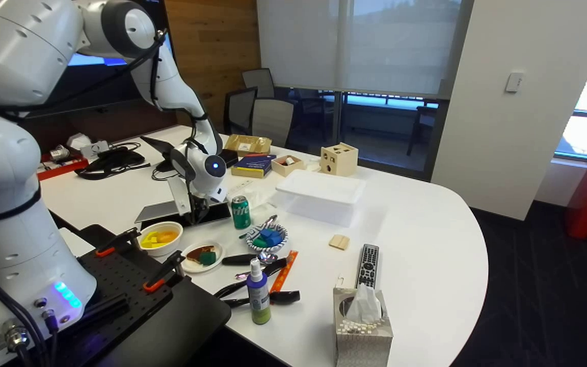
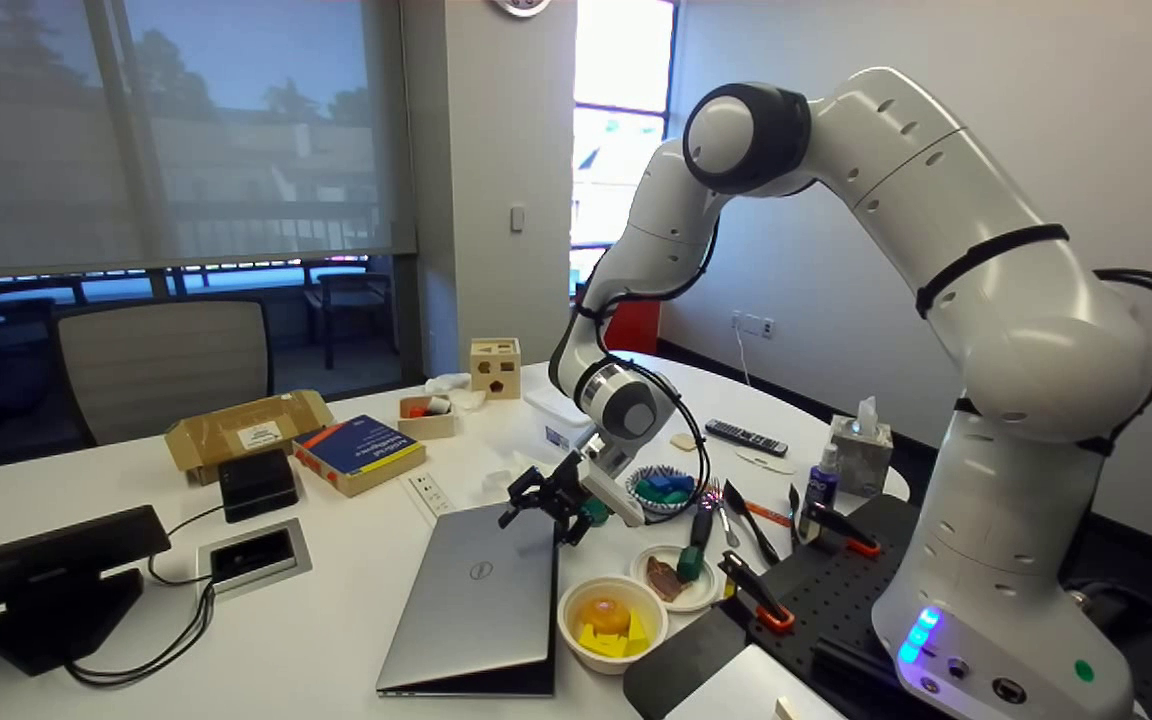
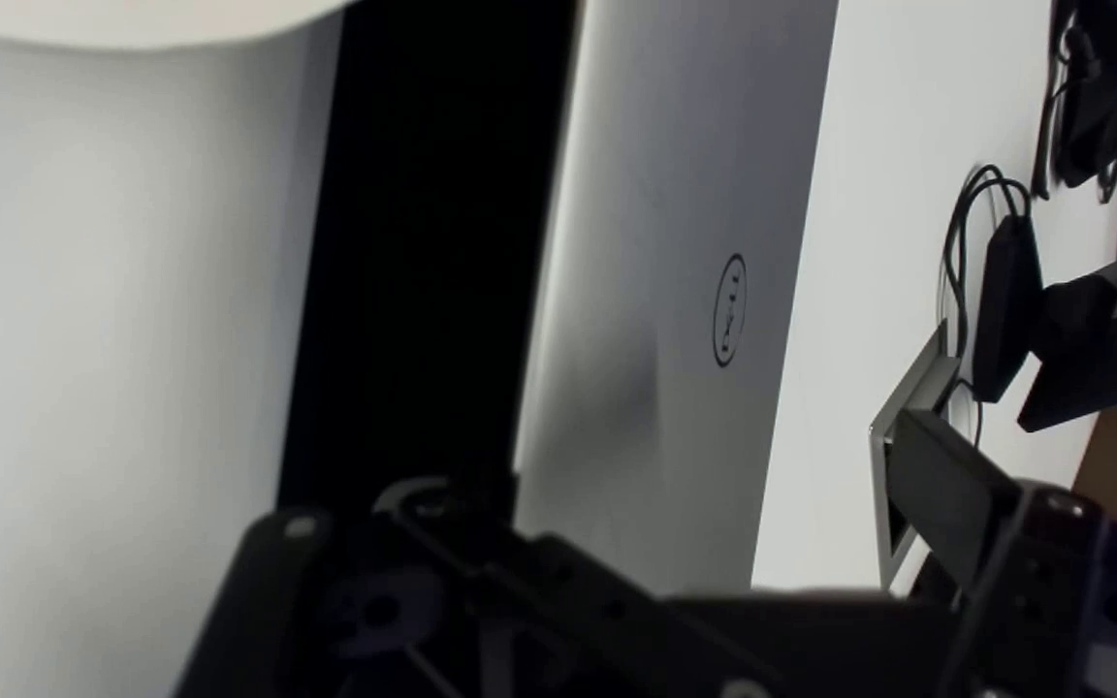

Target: Open the laptop, then press a key on the keyboard

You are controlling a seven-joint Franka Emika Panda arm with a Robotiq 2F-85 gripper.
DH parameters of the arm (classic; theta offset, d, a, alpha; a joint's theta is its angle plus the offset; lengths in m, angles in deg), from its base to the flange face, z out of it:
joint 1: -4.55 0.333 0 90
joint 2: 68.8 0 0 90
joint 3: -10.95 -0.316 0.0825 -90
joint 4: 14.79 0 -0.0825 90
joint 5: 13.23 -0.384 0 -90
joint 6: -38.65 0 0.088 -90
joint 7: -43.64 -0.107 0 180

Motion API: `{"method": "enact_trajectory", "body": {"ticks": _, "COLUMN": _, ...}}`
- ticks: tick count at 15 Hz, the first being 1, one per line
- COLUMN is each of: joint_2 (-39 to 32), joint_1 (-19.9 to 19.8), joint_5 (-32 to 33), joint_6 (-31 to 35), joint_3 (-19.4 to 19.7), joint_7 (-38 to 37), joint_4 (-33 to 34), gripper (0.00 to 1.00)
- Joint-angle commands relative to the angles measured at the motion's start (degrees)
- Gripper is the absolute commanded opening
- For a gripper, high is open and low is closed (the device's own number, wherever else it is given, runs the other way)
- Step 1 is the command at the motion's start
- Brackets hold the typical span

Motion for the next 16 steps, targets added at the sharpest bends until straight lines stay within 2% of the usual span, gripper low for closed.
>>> {"method": "enact_trajectory", "body": {"ticks": 1, "joint_2": 2.54, "joint_1": -0.45, "joint_5": -0.35, "joint_6": -3.85, "joint_3": 0.61, "joint_7": 2.78, "joint_4": -1.21, "gripper": 1.00}}
{"method": "enact_trajectory", "body": {"ticks": 8, "joint_2": 7.38, "joint_1": 0.65, "joint_5": -0.30, "joint_6": -3.73, "joint_3": 0.89, "joint_7": 10.15, "joint_4": -3.16, "gripper": 1.00}}
{"method": "enact_trajectory", "body": {"ticks": 16, "joint_2": 11.29, "joint_1": 2.80, "joint_5": 4.99, "joint_6": -1.59, "joint_3": -0.10, "joint_7": 11.68, "joint_4": -0.66, "gripper": 1.00}}
